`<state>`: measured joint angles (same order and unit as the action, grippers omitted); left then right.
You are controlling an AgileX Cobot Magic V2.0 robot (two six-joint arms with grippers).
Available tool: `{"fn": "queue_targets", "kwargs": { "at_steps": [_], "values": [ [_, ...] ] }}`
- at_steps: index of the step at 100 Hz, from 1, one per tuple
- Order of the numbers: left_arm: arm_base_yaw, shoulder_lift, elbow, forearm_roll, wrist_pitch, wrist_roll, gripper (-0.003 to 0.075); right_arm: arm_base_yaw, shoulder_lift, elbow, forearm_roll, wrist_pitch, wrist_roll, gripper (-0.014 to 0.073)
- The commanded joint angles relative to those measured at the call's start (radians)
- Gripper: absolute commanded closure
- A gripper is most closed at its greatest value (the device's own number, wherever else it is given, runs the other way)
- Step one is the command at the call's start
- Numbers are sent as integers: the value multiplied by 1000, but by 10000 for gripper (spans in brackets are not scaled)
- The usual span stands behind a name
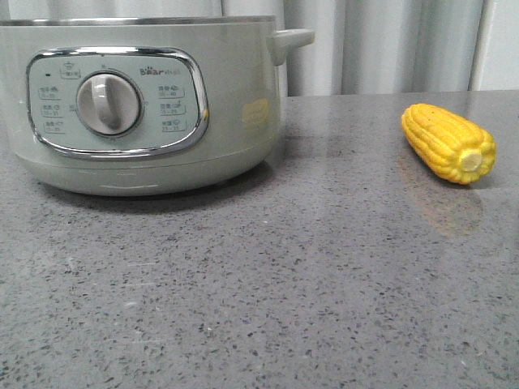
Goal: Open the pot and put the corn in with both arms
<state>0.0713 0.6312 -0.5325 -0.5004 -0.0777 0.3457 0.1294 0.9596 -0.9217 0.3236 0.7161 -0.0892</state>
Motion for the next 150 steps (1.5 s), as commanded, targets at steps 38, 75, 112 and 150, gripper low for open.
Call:
{"fn": "queue_targets", "kwargs": {
  "at_steps": [38, 75, 112, 150],
  "values": [
    [-68, -398, -33, -2, 413, -1, 738, 1, 507, -242, -49, -88, -10, 49],
    [-68, -422, -33, -24, 414, -1, 738, 1, 588, -242, -52, -79, -10, 470],
    [-70, -422, -33, -61, 416, -1, 738, 225, 428, -384, 35, -266, -10, 666],
    [-129, -422, -33, -73, 511, -1, 738, 454, 711, -730, 35, -331, -10, 664]
  ]
}}
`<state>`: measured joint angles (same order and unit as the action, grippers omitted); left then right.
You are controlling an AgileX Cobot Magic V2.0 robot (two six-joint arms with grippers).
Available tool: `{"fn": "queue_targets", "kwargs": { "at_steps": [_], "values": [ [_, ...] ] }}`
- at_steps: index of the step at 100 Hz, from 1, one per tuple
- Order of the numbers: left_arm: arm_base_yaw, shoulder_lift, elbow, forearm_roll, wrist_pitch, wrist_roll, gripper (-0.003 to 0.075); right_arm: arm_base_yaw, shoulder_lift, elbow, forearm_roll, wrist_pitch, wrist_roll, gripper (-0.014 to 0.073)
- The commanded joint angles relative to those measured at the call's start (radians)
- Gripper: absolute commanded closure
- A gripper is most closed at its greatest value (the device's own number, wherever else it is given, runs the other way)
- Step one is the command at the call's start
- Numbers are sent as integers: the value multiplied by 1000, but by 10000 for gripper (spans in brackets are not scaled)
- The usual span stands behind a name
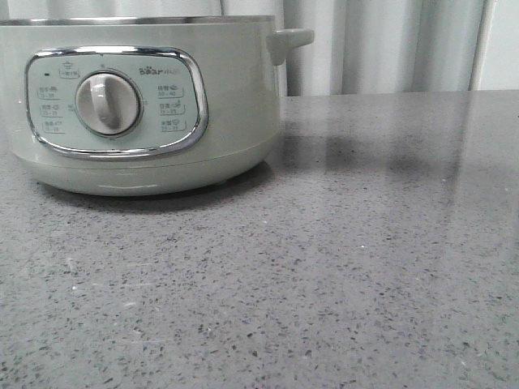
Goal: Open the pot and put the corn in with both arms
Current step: 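Lower the held corn into the pot and open the right gripper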
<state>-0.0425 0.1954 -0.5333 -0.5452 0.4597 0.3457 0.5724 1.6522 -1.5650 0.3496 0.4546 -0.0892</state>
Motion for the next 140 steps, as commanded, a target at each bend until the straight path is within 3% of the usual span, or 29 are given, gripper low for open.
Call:
{"fn": "queue_targets", "kwargs": {
  "at_steps": [1, 12, 32, 41, 54, 72, 80, 83, 101, 120, 140],
  "values": [
    [-18, 14, -32, -30, -24, -1, 738, 13, 25, -91, 7, -65, -10, 662],
    [-30, 14, -32, -43, 10, -1, 738, 13, 103, -153, 7, -8, -10, 576],
    [-41, 14, -32, -79, 60, -1, 738, 13, 139, -182, 1, 86, -10, 111],
    [-41, 14, -32, -79, 62, 5, 738, 3, 117, -188, -12, 107, -10, 25],
    [-41, 14, -32, -79, 65, 45, 738, -21, 34, -188, -64, 143, -10, 110],
    [-41, 14, -32, -79, 87, 85, 738, -35, -148, -156, -169, 173, -10, 473],
    [-41, 14, -32, -83, 102, 128, 738, -35, -260, -78, -213, 179, -10, 646],
    [-41, 14, -32, -88, 109, 147, 738, -35, -307, -40, -224, 176, -10, 673],
    [-41, 14, -32, -162, 189, 329, 738, -35, -667, 321, -322, 132, -10, 644],
    [-41, 14, -19, -184, 172, 338, 738, -35, -1064, 705, -412, 112, -7, 644],
    [-50, 21, 5, -184, 154, 397, 738, -35, -1375, 869, -581, 111, 188, 644]
  ]
}}
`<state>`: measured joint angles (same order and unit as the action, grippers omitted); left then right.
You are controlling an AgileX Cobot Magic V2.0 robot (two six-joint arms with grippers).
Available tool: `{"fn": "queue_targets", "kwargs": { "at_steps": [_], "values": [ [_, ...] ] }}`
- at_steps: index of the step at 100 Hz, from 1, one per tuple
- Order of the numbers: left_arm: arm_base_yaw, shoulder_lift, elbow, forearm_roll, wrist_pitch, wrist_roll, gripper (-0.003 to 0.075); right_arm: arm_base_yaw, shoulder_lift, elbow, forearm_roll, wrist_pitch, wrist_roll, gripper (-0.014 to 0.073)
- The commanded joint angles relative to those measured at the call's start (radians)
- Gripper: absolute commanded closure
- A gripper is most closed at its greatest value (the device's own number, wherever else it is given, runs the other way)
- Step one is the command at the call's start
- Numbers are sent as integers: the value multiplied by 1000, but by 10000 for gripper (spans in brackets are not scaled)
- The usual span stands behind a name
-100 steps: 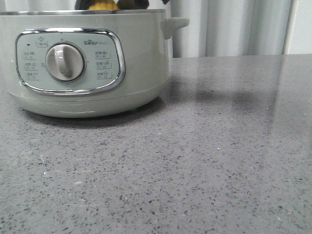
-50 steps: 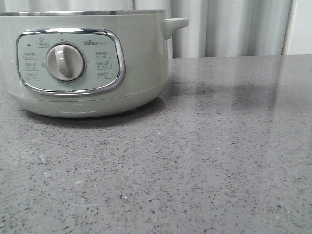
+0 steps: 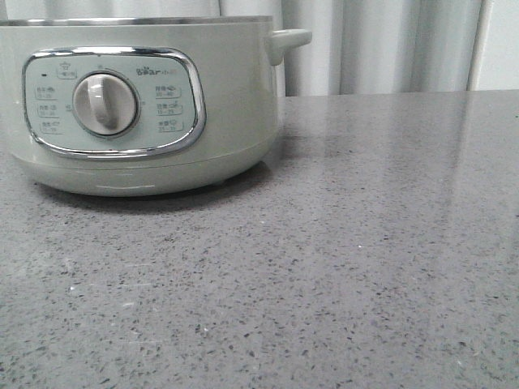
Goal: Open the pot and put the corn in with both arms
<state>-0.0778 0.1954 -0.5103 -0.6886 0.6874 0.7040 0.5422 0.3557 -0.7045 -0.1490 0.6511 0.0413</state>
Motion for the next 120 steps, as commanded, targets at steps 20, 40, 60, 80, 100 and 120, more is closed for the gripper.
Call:
{"fn": "queue_targets", "kwargs": {
  "at_steps": [20, 40, 60, 80, 100, 120],
  "values": [
    [-47, 30, -18, -41, -89, 43, 738, -5, -245, 58, -96, -106, 57, 644],
    [-47, 30, -18, -41, -89, 43, 738, -5, -266, 74, -96, -103, 57, 644],
    [-47, 30, -18, -41, -89, 43, 738, -5, -266, 74, -96, -101, 57, 644],
    [-47, 30, -18, -41, -89, 43, 738, -5, -266, 74, -96, -101, 57, 644],
    [-47, 30, 8, -38, -94, 43, 738, -5, -266, 74, -96, -101, 57, 644],
    [-47, -22, 170, 167, -404, -90, 738, -5, -266, 74, -96, -101, 57, 644]
  ]
}}
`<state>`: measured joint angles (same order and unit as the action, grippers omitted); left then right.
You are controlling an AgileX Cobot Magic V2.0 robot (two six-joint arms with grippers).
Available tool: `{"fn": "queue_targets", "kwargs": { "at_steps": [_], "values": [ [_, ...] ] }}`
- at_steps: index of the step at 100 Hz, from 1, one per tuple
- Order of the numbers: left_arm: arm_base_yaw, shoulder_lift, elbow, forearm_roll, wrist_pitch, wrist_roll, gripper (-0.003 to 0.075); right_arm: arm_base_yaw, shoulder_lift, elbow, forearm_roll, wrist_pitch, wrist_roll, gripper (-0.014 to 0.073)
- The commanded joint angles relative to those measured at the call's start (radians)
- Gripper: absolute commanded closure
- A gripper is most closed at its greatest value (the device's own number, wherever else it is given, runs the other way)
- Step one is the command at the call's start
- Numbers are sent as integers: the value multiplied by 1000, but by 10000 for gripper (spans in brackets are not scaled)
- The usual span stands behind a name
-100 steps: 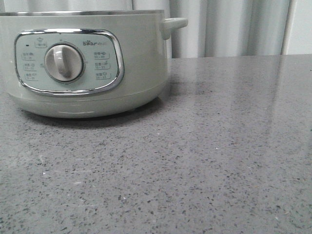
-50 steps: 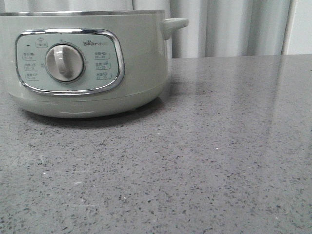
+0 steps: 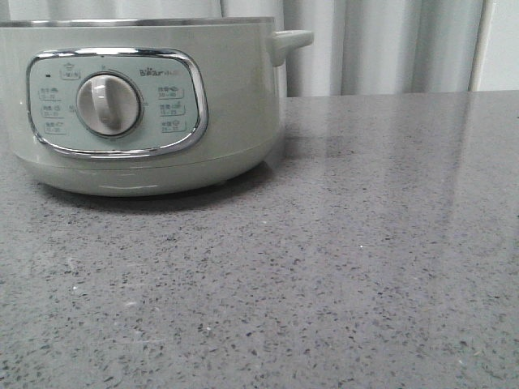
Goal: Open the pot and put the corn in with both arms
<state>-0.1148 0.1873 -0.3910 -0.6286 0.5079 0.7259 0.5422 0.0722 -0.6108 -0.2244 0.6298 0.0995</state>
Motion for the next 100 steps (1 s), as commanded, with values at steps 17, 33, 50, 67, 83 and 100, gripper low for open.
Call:
{"fn": "queue_targets", "kwargs": {
  "at_steps": [17, 33, 50, 67, 83, 100],
  "values": [
    [-10, -83, 275, 595, -468, -679, 738, -5, 18, -20, -21, -80, -1, 644],
    [-10, -145, 391, 623, -461, -808, 738, -5, 18, -20, -21, -80, -1, 644],
    [-6, -227, 416, 623, -365, -808, 738, -5, 18, -20, -21, -80, -1, 644],
    [-4, -225, 416, 610, -227, -808, 738, -5, 18, -20, -21, -78, -1, 644],
    [-4, -225, 416, 597, -208, -808, 738, -5, 18, -20, -21, -78, -1, 644],
    [-4, -225, 416, 597, -208, -808, 738, -5, 18, -20, -21, -78, -1, 644]
  ]
}}
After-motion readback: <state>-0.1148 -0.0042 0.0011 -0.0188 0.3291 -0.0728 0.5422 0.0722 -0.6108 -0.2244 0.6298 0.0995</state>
